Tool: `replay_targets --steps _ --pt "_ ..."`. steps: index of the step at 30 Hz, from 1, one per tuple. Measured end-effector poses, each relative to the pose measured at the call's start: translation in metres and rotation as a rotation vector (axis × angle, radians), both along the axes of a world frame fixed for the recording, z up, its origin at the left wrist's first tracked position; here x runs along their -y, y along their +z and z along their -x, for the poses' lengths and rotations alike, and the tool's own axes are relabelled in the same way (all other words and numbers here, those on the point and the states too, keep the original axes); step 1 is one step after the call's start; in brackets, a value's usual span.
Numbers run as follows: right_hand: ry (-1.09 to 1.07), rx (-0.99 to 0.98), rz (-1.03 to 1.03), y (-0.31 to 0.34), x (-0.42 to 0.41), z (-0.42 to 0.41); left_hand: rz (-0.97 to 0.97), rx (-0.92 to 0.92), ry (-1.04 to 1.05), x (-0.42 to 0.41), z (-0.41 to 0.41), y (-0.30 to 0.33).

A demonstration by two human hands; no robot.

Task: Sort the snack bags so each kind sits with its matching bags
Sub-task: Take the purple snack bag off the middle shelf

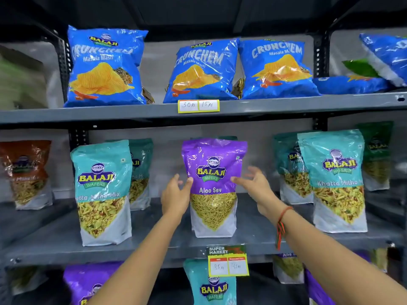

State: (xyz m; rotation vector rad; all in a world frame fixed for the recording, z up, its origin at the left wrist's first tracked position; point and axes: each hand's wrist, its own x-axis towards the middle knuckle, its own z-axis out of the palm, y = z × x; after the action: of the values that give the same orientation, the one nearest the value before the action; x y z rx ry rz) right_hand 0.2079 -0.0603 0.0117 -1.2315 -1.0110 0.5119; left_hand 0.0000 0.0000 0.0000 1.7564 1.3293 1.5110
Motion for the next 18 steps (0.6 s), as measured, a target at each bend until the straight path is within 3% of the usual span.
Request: replay_targets --steps 4,10,18 --pt "0.083 0.066 0.078 -0.026 -0.015 0.003 0.111 0.025 -0.091 -0.008 -0.002 -0.014" --pt "-0.150 0.126 0.064 -0.036 -0.024 0.008 0.041 0.018 0.011 -0.015 -0.009 -0.017" --pt "-0.160 0.200 -0.071 -0.033 -0.002 0.029 -0.148 0.027 0.096 0.008 0.009 -0.023"
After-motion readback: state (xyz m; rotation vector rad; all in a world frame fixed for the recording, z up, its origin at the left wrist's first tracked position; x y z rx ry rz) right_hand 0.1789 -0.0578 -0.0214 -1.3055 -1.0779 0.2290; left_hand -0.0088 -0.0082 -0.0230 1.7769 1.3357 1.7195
